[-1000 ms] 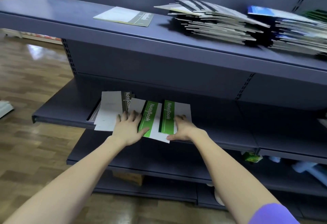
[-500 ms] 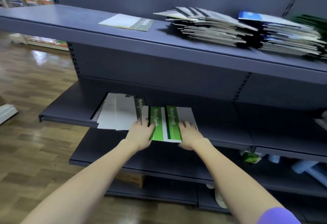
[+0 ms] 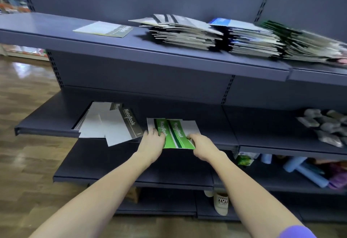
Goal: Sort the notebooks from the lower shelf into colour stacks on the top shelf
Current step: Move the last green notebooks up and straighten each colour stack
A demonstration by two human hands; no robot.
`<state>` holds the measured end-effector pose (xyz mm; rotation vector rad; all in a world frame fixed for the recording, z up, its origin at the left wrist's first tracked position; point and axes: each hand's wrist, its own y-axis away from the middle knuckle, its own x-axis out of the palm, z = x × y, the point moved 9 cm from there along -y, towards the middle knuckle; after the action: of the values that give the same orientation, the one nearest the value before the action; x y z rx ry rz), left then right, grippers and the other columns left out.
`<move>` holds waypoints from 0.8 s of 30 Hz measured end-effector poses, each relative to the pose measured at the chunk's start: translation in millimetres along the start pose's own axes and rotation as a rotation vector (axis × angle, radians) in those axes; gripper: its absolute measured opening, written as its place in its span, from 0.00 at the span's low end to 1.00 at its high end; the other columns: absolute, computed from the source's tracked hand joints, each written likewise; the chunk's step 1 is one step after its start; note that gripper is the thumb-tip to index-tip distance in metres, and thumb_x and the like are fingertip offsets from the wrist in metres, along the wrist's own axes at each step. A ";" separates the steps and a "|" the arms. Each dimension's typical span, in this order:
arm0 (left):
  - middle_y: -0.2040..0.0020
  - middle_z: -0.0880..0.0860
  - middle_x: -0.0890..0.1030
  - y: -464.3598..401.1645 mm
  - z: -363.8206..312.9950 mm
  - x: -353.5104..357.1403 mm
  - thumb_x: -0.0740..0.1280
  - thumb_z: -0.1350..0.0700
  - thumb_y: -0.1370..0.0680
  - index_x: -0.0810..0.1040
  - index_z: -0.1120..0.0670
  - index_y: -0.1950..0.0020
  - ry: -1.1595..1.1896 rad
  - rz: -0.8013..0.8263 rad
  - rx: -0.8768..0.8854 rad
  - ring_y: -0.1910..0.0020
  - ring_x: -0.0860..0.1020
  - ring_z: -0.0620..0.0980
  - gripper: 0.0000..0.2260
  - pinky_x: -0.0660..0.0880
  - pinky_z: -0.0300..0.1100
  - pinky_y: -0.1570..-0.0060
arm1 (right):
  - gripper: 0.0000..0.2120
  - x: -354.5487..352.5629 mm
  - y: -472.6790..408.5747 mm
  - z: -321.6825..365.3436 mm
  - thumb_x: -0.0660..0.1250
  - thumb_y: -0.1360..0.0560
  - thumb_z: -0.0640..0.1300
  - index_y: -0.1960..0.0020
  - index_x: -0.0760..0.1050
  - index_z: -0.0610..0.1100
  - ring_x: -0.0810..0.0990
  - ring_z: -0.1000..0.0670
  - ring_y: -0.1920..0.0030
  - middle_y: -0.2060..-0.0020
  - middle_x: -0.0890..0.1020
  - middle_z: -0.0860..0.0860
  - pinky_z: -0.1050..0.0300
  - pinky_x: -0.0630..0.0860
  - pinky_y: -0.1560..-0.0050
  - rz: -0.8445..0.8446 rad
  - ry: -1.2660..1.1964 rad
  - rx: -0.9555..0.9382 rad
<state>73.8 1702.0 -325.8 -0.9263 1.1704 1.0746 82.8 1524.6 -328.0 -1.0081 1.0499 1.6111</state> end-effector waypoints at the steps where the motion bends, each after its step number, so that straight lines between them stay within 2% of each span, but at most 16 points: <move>1: 0.29 0.65 0.69 -1.2 -11.4 -4.6 0.61 0.65 0.24 0.70 0.60 0.31 -0.010 -0.003 0.017 0.27 0.60 0.66 0.20 0.67 0.55 0.32 | 0.33 -3.0 6.4 -6.2 0.63 0.28 0.29 0.26 0.67 0.50 0.76 0.44 0.37 0.32 0.75 0.49 0.51 0.77 0.42 0.015 -0.009 -0.004; 3: 0.25 0.64 0.64 -1.6 -35.3 -14.1 0.60 0.66 0.23 0.71 0.61 0.31 -0.014 -0.006 0.066 0.26 0.61 0.64 0.19 0.65 0.54 0.30 | 0.31 -8.7 19.6 -17.4 0.65 0.26 0.31 0.26 0.68 0.49 0.75 0.45 0.34 0.31 0.74 0.50 0.52 0.75 0.38 0.013 -0.044 -0.007; 4: 0.27 0.62 0.67 -1.2 -47.1 -22.3 0.60 0.66 0.23 0.72 0.60 0.33 0.003 -0.018 0.096 0.29 0.66 0.62 0.18 0.66 0.52 0.33 | 0.29 -12.2 25.9 -22.9 0.64 0.25 0.32 0.26 0.68 0.49 0.75 0.46 0.33 0.31 0.74 0.50 0.52 0.74 0.37 -0.001 -0.068 -0.007; 6: 0.37 0.57 0.75 1.1 -65.1 -39.7 0.59 0.67 0.24 0.74 0.57 0.40 0.081 -0.054 0.140 0.39 0.74 0.58 0.15 0.70 0.48 0.42 | 0.27 -17.4 37.6 -32.2 0.62 0.24 0.33 0.28 0.70 0.51 0.76 0.46 0.35 0.33 0.76 0.50 0.52 0.75 0.37 -0.027 -0.117 -0.004; 8: 0.46 0.54 0.79 4.5 -84.5 -62.6 0.59 0.66 0.24 0.75 0.56 0.47 0.152 -0.094 0.180 0.46 0.78 0.57 0.10 0.72 0.48 0.52 | 0.24 -27.8 56.2 -48.8 0.61 0.23 0.36 0.31 0.73 0.55 0.79 0.46 0.42 0.37 0.79 0.51 0.51 0.77 0.43 -0.046 -0.197 0.017; 10: 0.53 0.53 0.80 5.9 -96.3 -91.6 0.61 0.61 0.21 0.74 0.54 0.52 0.220 -0.180 0.194 0.52 0.79 0.56 0.05 0.69 0.48 0.58 | 0.19 -48.1 74.7 -62.5 0.60 0.21 0.39 0.35 0.76 0.56 0.80 0.45 0.48 0.43 0.81 0.50 0.50 0.78 0.50 -0.092 -0.243 0.009; 13: 0.62 0.51 0.79 6.6 -106.1 -146.0 0.66 0.57 0.23 0.76 0.51 0.54 0.425 -0.320 0.161 0.59 0.77 0.56 0.01 0.70 0.47 0.61 | 0.17 -88.0 100.3 -80.8 0.59 0.23 0.39 0.43 0.78 0.56 0.80 0.45 0.57 0.54 0.83 0.49 0.53 0.76 0.60 -0.182 -0.373 0.013; 15: 0.65 0.48 0.80 6.5 -111.7 -181.8 0.69 0.55 0.25 0.77 0.51 0.53 0.539 -0.378 0.112 0.62 0.77 0.54 0.03 0.72 0.46 0.60 | 0.13 -117.2 116.1 -87.4 0.63 0.25 0.40 0.44 0.80 0.52 0.81 0.45 0.54 0.54 0.84 0.49 0.54 0.77 0.56 -0.238 -0.511 -0.008; 17: 0.66 0.47 0.80 5.2 -120.1 -212.7 0.71 0.55 0.27 0.76 0.50 0.55 0.655 -0.397 0.086 0.62 0.77 0.52 0.05 0.72 0.45 0.62 | 0.11 -148.4 129.6 -94.0 0.66 0.26 0.40 0.46 0.80 0.49 0.83 0.44 0.50 0.52 0.85 0.48 0.49 0.79 0.49 -0.281 -0.637 -0.030; 21: 0.64 0.46 0.80 -0.6 -143.6 -258.8 0.73 0.57 0.28 0.77 0.48 0.59 0.810 -0.378 0.118 0.59 0.77 0.51 0.06 0.71 0.45 0.64 | 0.14 -201.8 155.6 -108.4 0.67 0.24 0.34 0.43 0.80 0.47 0.83 0.48 0.47 0.48 0.85 0.49 0.53 0.78 0.45 -0.287 -0.831 -0.075; 24: 0.60 0.48 0.83 -1.9 -163.0 -293.0 0.72 0.59 0.27 0.76 0.48 0.58 0.818 -0.426 0.154 0.57 0.79 0.54 0.07 0.76 0.50 0.60 | 0.11 -234.3 169.3 -123.7 0.67 0.21 0.38 0.41 0.81 0.46 0.84 0.47 0.46 0.47 0.86 0.49 0.48 0.79 0.42 -0.302 -0.880 -0.098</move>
<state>20.0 1499.5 -64.0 -1.4712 1.5780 0.2330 -9.7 1312.9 -114.7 -0.3879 0.2096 1.6032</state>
